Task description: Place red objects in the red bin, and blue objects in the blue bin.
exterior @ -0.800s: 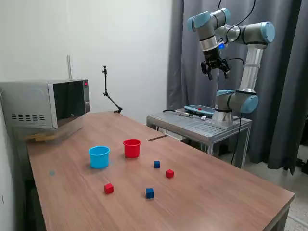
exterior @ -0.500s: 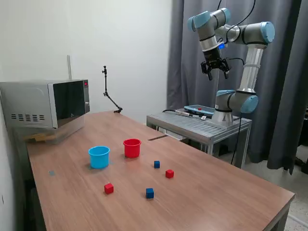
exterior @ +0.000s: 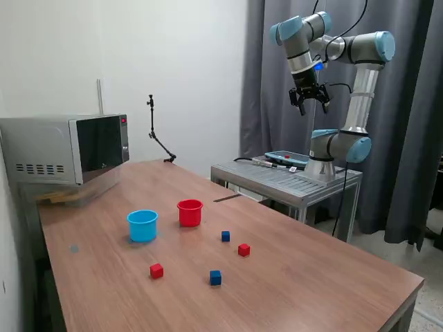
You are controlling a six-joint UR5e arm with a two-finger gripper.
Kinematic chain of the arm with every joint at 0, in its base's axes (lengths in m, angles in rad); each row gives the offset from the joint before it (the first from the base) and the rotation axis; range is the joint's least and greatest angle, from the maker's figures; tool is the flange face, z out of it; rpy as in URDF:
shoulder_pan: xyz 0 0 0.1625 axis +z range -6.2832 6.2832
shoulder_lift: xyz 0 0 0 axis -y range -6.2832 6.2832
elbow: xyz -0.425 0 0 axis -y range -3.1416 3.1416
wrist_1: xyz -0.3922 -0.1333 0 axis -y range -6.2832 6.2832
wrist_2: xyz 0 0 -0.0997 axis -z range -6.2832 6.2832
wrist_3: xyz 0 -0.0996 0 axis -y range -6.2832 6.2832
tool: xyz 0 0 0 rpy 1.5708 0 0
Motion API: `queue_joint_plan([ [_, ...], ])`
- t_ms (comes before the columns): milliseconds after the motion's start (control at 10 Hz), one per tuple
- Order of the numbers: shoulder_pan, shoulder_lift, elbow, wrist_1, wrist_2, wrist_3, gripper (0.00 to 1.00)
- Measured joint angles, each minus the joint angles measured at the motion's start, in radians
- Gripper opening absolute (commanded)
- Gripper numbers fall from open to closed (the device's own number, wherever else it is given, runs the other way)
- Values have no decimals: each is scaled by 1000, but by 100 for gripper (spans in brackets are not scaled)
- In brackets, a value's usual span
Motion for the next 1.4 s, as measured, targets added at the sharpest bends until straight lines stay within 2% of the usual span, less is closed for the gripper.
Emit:
queue_joint_plan([
  [800, -5, 1, -2, -10, 0, 1, 100],
  [1100, -16, 11, -37, -166, -1, -1, 100],
  [1400, -66, 85, -166, -386, -3, -16, 100],
])
